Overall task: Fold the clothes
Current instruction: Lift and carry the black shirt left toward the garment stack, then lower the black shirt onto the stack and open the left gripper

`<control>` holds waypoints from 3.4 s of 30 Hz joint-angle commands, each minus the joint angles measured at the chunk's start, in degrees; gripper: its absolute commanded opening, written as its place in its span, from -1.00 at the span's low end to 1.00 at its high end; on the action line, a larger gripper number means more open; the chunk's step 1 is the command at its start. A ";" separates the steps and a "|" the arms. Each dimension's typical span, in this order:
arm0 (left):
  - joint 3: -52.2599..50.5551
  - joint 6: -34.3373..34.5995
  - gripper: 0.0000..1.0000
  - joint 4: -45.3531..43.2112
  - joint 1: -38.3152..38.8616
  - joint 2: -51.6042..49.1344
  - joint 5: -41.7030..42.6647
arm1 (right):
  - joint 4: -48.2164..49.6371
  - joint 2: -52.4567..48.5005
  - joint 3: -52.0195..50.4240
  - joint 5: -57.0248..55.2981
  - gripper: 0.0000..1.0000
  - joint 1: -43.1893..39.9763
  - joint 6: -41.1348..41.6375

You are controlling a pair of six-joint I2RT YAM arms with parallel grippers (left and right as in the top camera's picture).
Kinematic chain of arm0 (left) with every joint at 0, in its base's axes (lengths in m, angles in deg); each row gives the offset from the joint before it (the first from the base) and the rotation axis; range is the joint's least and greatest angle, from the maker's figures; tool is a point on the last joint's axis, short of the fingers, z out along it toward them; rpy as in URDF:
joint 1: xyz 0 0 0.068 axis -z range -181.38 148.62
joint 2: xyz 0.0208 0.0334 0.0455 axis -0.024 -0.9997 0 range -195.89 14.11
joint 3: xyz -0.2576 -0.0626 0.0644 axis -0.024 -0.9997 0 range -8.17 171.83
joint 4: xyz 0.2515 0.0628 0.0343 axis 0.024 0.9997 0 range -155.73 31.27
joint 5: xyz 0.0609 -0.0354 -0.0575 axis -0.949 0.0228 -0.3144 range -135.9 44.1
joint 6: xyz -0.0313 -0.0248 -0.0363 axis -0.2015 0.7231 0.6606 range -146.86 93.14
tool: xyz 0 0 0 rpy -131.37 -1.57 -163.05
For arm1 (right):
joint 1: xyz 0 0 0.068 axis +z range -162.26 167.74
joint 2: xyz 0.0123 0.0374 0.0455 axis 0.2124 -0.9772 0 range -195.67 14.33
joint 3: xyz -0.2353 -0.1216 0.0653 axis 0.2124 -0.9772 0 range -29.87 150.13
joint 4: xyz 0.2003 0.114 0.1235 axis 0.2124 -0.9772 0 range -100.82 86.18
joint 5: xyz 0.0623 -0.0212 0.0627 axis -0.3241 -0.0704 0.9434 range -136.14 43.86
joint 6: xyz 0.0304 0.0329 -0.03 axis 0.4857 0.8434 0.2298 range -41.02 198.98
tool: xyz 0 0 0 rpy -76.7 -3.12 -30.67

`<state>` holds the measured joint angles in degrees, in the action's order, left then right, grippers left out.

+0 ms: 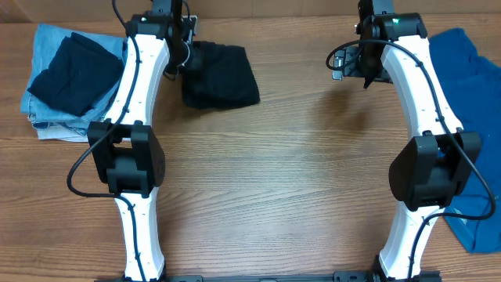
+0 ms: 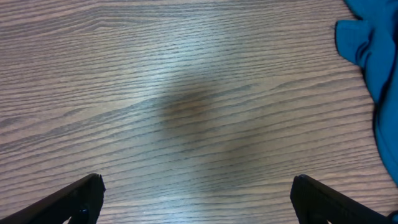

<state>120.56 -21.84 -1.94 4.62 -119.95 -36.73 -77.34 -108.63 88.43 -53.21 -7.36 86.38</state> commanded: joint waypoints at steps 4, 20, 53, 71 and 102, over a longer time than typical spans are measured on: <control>10.88 8.85 -0.92 -0.52 -2.47 1.05 -7.91 | 0.15 1.97 0.90 -0.61 1.00 -0.15 -0.26; 18.99 10.21 -0.92 -4.59 -19.87 6.43 -7.15 | 0.13 1.97 0.90 -0.61 1.00 -0.15 -0.26; 1.27 14.25 -0.42 9.60 -30.38 10.71 -20.26 | 0.13 1.97 0.90 -0.61 1.00 -0.15 -0.26; 18.97 4.72 -0.92 14.71 -30.99 12.11 -11.67 | 0.15 1.97 0.90 -0.61 1.00 -0.15 -0.26; -7.23 0.28 -0.91 -10.32 -33.88 18.88 -0.79 | 0.13 1.97 0.90 -0.61 1.00 -0.15 -0.26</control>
<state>110.44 -22.52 -14.66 -31.03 -107.12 -39.09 -77.32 -108.63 88.43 -53.21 -7.36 86.23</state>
